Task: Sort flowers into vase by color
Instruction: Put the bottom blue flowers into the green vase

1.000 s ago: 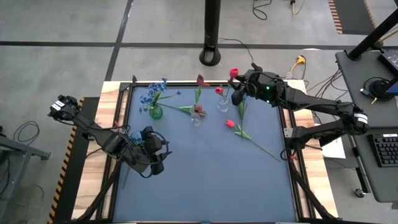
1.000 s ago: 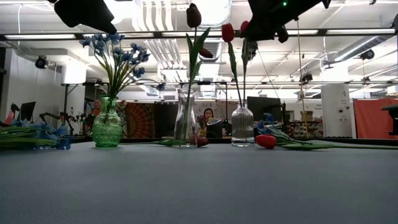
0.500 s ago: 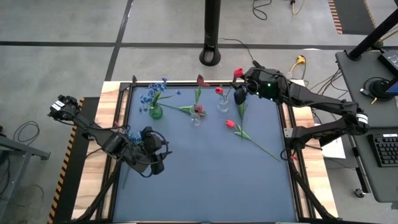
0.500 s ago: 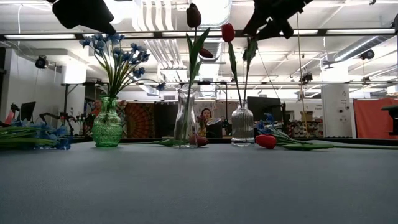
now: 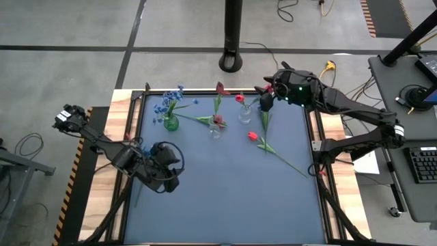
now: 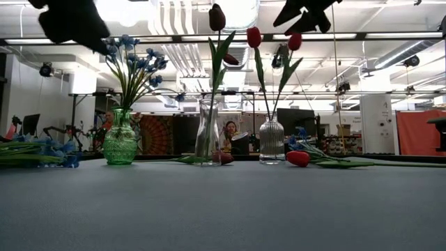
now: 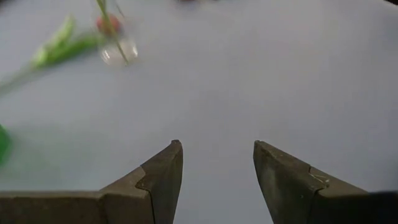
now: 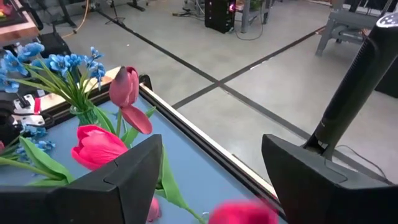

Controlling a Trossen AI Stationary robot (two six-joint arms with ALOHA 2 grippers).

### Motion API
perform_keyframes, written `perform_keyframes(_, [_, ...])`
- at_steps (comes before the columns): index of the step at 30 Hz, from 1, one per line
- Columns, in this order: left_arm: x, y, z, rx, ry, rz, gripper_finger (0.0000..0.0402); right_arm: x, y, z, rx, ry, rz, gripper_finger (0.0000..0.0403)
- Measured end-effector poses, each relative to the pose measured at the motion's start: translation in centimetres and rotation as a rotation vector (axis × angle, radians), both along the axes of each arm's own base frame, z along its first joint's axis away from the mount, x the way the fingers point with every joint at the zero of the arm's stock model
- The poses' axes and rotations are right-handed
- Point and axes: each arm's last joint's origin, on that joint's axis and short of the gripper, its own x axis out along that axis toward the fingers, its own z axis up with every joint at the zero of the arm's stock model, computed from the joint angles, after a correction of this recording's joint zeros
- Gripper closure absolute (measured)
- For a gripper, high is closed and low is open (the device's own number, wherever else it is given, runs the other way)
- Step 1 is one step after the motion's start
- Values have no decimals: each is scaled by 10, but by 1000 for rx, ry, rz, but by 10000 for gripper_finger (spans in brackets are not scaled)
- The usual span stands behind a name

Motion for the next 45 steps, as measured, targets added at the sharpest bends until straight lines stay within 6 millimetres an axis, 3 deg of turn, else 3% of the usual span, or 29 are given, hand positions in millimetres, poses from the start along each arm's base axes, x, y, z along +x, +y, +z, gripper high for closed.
perform_keyframes(11, [-24, 8, -24, -184, 373, 328, 222, -10, 5, 27, -11, 12, 11, 142])
perform_keyframes(22, [-19, -4, -66, -177, 740, 570, 222, -10, 12, 31, -14, 28, 41, 143])
perform_keyframes(31, [-18, -6, -87, -140, 800, 670, 222, -7, 19, 30, -11, 29, 74, 147])
perform_keyframes(45, [-36, 5, -128, -188, 823, 720, 242, -5, 23, 28, -5, 32, 93, 148])
